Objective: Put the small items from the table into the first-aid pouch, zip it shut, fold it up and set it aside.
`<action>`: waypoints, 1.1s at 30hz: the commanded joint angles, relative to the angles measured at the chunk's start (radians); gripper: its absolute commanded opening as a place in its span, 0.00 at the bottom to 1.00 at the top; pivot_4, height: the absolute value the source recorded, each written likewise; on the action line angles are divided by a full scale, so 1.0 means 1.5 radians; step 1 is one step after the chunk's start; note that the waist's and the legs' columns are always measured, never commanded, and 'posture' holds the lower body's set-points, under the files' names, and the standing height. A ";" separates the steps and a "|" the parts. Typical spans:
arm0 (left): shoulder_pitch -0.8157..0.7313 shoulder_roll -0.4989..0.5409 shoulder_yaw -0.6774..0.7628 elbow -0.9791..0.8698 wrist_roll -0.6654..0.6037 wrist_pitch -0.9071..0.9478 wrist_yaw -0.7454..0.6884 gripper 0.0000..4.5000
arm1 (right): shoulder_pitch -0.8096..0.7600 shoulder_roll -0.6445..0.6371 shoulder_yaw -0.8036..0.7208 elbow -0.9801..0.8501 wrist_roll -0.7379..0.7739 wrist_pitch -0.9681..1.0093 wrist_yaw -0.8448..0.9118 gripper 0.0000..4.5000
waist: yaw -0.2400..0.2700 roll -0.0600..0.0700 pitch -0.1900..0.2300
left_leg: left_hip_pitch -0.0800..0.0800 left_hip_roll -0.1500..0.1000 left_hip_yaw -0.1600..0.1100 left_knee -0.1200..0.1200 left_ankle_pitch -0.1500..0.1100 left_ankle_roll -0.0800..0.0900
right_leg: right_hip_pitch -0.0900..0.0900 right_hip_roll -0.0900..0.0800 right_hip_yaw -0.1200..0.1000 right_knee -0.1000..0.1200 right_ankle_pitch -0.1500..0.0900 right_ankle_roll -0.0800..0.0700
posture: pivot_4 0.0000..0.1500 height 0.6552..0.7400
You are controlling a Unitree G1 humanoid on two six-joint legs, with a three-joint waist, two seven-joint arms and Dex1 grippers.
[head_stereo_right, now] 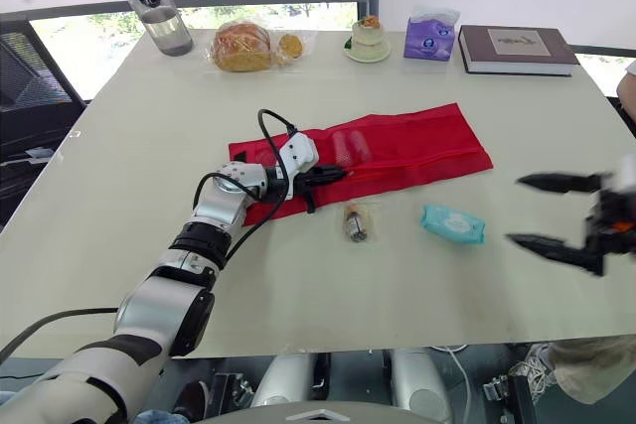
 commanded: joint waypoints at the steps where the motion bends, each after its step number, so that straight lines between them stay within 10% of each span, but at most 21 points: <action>1: 0.002 0.004 0.007 -0.019 -0.002 -0.006 0.004 0.00 | 0.014 0.072 0.104 -0.120 -0.068 -0.024 -0.136 0.99 | 0.000 0.000 0.000 | 0.000 0.000 0.000 0.000 0.000 0.000 | 0.000 0.000 0.000 0.000 0.000 0.000 | 1.00 1.00; 14: -0.004 -0.004 0.003 -0.017 0.001 -0.004 0.007 0.00 | -0.108 0.238 0.432 -0.110 -0.261 0.132 -0.423 0.99 | 0.003 0.000 0.000 | -0.001 0.000 0.000 0.004 0.000 0.000 | 0.000 0.000 -0.001 0.001 0.001 -0.002 | 1.00 1.00; 26: 0.012 0.000 0.000 -0.046 0.002 0.008 0.004 0.00 | -0.221 0.332 0.516 -0.028 -0.315 0.272 -0.530 0.99 | 0.003 0.000 0.000 | -0.001 0.000 0.000 0.004 0.000 0.000 | 0.000 0.000 -0.001 0.001 0.001 -0.002 | 1.00 1.00; 33: 0.014 0.001 0.001 -0.053 0.002 0.013 0.006 0.00 | -0.221 0.342 0.500 -0.038 -0.315 0.286 -0.542 0.43 | 0.002 0.000 0.000 | -0.001 0.000 -0.001 0.004 0.000 0.000 | 0.000 0.000 -0.001 0.001 0.001 -0.002 | 1.00 1.00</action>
